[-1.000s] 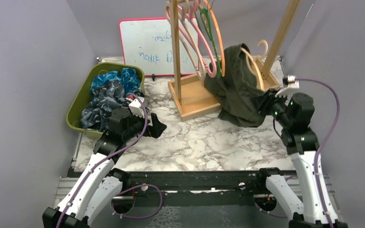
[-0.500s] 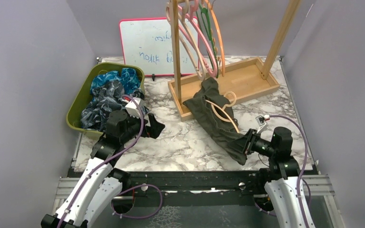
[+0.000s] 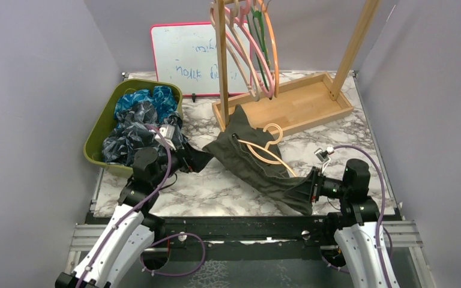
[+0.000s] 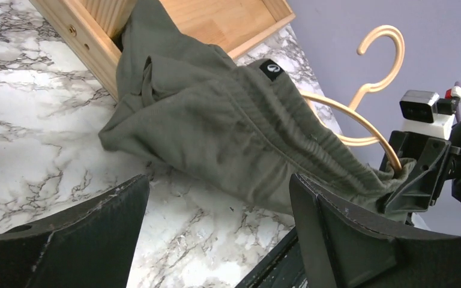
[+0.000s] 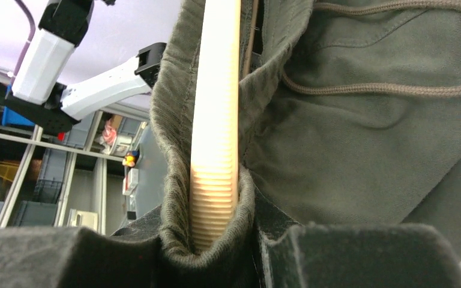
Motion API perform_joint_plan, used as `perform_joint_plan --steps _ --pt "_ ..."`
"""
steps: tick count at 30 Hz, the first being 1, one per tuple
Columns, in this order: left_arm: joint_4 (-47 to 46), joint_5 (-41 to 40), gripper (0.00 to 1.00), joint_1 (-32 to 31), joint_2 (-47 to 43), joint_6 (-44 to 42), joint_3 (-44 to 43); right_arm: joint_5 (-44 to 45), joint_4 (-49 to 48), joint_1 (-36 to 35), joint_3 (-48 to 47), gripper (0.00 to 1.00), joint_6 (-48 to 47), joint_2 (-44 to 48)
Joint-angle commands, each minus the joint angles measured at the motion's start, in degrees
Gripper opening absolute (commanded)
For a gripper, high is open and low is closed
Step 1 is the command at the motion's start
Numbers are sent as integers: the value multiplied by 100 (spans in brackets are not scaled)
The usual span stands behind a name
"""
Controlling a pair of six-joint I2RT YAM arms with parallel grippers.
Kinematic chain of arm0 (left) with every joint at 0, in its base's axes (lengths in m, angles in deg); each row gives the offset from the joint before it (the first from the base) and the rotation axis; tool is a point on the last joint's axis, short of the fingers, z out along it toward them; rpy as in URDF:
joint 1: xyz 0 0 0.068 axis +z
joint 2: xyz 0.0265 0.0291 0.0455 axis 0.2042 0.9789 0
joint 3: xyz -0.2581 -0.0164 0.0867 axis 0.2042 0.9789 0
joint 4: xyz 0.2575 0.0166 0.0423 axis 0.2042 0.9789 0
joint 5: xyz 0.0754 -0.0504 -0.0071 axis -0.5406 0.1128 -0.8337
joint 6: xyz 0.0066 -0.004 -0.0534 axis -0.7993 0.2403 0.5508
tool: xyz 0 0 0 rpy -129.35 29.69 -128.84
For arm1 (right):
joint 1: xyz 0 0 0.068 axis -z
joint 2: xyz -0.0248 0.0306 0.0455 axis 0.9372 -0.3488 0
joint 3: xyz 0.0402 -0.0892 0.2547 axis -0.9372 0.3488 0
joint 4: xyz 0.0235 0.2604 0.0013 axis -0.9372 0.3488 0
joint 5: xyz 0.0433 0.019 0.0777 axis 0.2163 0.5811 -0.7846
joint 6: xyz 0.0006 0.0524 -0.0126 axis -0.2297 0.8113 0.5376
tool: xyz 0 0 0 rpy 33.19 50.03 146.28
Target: Remove the shorts from the hanger
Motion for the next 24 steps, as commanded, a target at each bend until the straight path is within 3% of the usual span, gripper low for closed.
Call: perform_joint_plan --steps 1,6,15,24 --pt "-320 404 86 -39 699 95 -422 -546 -288 -11 -36 1 64 -95" --pt "-243 -6 81 -505 1383 -65 -879 -238 -384 -16 -49 1 -89 -522" --pt "328 -2905 76 -2699 2761 -355 -1809 31 -277 -88 -217 1 -372 -797" --pt "324 -3867 78 -2980 3084 -108 -1994 315 -229 -236 -368 1 -472 -712"
